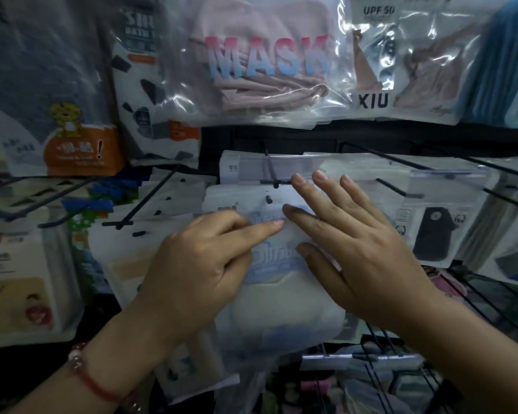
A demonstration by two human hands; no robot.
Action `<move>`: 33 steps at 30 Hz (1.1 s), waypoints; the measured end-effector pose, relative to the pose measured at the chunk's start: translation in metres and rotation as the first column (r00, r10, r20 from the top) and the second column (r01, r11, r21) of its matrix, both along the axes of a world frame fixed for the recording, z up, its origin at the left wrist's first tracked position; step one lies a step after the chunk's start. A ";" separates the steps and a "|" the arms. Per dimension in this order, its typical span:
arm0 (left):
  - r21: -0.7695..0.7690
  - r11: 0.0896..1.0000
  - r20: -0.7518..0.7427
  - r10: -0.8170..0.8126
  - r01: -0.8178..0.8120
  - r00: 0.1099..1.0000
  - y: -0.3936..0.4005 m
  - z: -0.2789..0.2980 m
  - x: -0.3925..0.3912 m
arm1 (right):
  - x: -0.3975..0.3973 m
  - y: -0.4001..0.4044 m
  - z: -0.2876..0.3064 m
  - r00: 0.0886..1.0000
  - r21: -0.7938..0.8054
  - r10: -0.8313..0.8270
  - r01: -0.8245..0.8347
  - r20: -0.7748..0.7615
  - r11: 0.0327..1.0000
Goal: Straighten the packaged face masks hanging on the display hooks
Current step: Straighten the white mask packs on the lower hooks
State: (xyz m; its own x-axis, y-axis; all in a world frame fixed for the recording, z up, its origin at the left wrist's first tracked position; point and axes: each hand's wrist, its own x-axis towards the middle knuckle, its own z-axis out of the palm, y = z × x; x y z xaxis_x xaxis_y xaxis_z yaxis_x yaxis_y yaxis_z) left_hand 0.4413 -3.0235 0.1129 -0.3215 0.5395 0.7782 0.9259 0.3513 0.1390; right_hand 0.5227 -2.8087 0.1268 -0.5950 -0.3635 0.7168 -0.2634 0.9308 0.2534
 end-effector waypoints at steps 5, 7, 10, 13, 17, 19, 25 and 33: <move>0.064 0.998 0.039 0.021 -0.023 0.999 0.006 0.000 -0.013 | -0.003 -0.002 -0.003 1.000 -0.003 0.007 -0.007 -0.019 1.000; 0.058 0.997 0.034 0.053 -0.055 0.998 0.011 0.000 -0.020 | -0.004 -0.003 -0.005 1.000 -0.006 0.008 -0.009 -0.019 1.000; 0.057 0.994 0.043 0.094 -0.097 0.995 0.016 -0.001 -0.027 | -0.005 -0.002 -0.006 1.000 -0.014 0.013 -0.013 -0.020 1.000; 0.055 0.992 0.084 0.111 -0.116 0.990 0.020 -0.005 -0.031 | -0.006 -0.003 -0.007 0.999 -0.023 0.021 -0.022 -0.024 1.000; -0.022 0.979 0.006 0.201 -0.201 0.980 0.024 -0.006 -0.036 | -0.007 -0.002 -0.010 0.999 -0.031 0.029 -0.029 -0.021 0.999; -0.047 0.962 -0.060 0.264 -0.267 0.963 0.026 -0.006 -0.038 | -0.008 -0.002 -0.011 0.999 -0.029 0.030 -0.031 -0.022 0.999; -0.011 0.914 -0.145 0.399 -0.405 0.905 0.031 -0.017 -0.035 | -0.008 -0.004 -0.012 0.999 -0.053 0.042 -0.042 0.000 0.998; -0.055 0.927 -0.028 0.371 -0.372 0.928 0.045 -0.075 0.018 | 0.013 0.010 -0.047 0.988 -0.229 0.059 -0.026 0.142 0.973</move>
State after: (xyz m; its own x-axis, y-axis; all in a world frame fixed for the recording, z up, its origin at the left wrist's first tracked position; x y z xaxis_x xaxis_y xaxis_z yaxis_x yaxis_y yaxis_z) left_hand 0.4590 -2.9786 0.0382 -0.4944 0.4283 0.7564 0.7296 0.6774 0.0934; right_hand 0.5354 -2.7987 0.0799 -0.6870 -0.2298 0.6894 -0.3227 0.9465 -0.0060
